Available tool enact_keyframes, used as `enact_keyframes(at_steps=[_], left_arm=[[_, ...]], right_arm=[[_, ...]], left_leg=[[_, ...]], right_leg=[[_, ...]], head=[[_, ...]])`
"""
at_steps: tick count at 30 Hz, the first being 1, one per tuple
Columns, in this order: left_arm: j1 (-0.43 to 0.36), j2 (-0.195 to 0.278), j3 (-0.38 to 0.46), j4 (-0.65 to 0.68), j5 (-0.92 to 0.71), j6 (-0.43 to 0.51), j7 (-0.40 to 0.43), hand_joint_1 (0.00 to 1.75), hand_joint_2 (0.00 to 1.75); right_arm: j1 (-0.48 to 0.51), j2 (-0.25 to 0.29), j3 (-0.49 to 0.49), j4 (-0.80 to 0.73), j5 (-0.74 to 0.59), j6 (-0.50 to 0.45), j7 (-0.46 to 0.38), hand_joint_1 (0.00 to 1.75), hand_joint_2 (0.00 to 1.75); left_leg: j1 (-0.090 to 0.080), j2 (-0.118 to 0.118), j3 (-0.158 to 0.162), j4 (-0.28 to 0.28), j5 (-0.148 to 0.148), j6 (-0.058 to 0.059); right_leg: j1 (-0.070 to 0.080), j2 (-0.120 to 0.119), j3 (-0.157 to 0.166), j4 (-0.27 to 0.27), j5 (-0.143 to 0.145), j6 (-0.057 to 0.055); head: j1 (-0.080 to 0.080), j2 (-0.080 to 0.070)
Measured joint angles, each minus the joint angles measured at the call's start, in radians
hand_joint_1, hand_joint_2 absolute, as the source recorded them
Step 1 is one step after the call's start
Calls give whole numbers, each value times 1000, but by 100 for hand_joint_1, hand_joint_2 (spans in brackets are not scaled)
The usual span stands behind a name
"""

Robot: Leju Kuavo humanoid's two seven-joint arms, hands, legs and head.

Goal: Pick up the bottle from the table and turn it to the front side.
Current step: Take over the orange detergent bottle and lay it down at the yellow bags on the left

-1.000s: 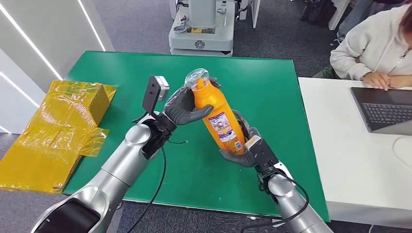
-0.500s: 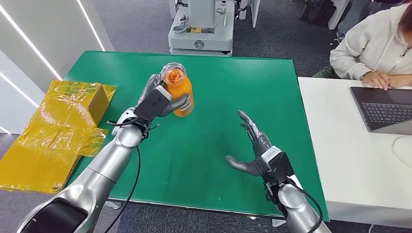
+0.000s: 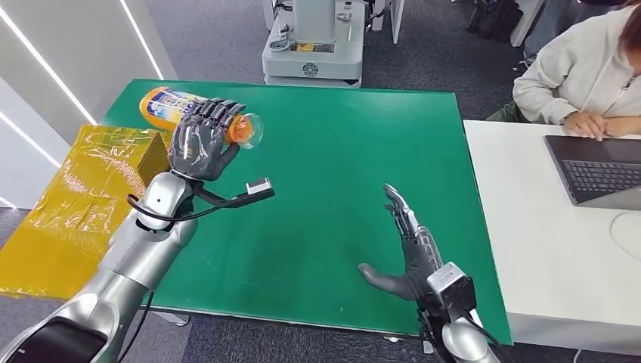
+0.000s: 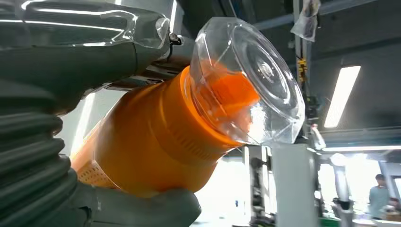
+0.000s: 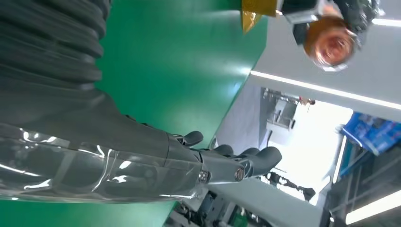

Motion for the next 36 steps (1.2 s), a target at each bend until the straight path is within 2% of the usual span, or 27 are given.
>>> enact_keyframes(at_steps=[2,5,8,11,16,19,22,28,32,36], left_arm=[[31,36,9,0,-218,64,88,175,175],[64,71,18,-3,-319,80,176,175,175],[77,142,-22,-12,-342,75,356,175,175],[78,215,-110,-16,-346,60,517,175,175],[99,301,-249,-16,-346,11,704,175,175],[121,333,-306,-16,-346,-5,767,175,175],[158,348,-319,-16,-346,-6,757,175,175],[229,338,-318,-17,-346,1,662,175,175],[276,282,-286,-10,-346,17,525,175,175],[329,192,-190,8,-344,35,369,175,175]], right_arm=[[40,-1,-19,-46,7,-9,-11,0,175],[67,-2,-30,-72,8,-18,-17,0,175],[96,-2,-44,-95,10,-21,-23,0,175],[123,-3,-57,-113,11,-19,-30,0,175],[156,-3,-77,-141,19,-8,-31,0,175],[175,-3,-91,-160,28,7,-23,0,175],[188,-2,-102,-176,37,23,-17,0,175],[193,1,-114,-190,41,44,-12,0,175],[192,1,-114,-192,41,53,-12,0,175],[189,1,-114,-192,40,62,-10,0,175]], left_leg=[[0,0,0,0,0,0],[0,1,0,0,0,0],[0,2,0,0,0,0],[0,2,0,-1,0,0],[0,4,0,-1,0,0],[0,3,-1,-1,0,0],[0,3,-1,-1,0,0],[0,3,-1,-1,-1,0],[0,2,-1,-1,0,0],[0,3,-2,-1,-1,0]], right_leg=[[0,0,0,0,0,0],[0,1,0,0,0,0],[0,3,-1,0,0,0],[0,2,-2,0,0,0],[0,4,-2,0,0,0],[0,4,-2,0,0,0],[0,4,-2,-1,0,0],[0,3,-2,-1,0,0],[0,2,-2,-1,0,0],[0,3,-2,-1,0,0]], head=[[0,0],[0,0],[0,0],[0,0],[0,0],[0,0],[0,0],[0,0],[0,0],[0,0]])
